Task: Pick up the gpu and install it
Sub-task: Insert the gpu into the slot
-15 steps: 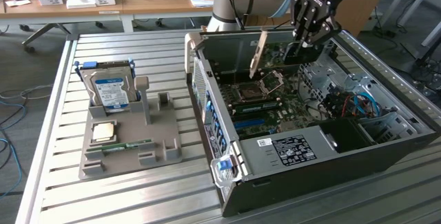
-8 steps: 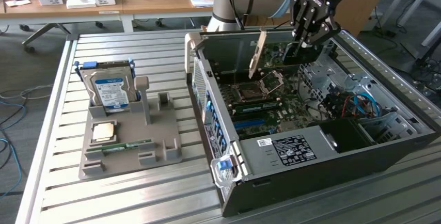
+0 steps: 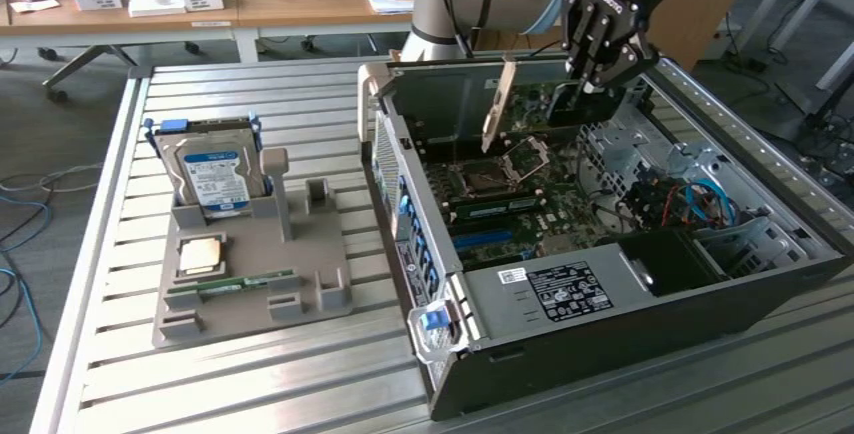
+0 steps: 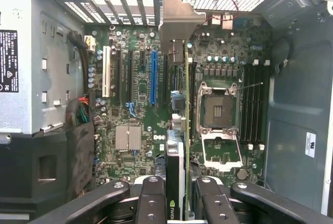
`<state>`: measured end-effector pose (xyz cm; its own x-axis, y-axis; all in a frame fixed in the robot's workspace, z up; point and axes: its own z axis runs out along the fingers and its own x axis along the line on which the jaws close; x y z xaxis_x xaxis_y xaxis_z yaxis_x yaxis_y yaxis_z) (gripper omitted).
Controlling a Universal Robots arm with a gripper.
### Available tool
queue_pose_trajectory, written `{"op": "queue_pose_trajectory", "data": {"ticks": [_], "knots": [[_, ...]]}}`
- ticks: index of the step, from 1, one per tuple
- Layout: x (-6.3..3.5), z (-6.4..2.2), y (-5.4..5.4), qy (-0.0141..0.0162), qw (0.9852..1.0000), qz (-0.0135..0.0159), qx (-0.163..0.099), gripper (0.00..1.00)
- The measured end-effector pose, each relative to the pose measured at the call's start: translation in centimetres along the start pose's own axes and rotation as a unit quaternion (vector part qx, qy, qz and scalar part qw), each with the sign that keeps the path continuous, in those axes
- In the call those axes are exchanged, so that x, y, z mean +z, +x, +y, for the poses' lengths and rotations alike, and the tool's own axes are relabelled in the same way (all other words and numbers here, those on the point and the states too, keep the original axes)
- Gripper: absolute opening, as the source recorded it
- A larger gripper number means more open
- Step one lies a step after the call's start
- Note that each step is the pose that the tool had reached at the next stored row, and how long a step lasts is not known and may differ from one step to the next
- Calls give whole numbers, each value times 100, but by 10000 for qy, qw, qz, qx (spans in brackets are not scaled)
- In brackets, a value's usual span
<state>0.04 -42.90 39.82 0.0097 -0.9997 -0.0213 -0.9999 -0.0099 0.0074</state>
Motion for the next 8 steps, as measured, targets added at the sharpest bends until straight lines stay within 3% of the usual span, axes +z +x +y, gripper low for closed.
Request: {"op": "queue_pose_trajectory", "data": {"ticks": [8], "knots": [[86,1,2,0,10000,2,0,27]]}}
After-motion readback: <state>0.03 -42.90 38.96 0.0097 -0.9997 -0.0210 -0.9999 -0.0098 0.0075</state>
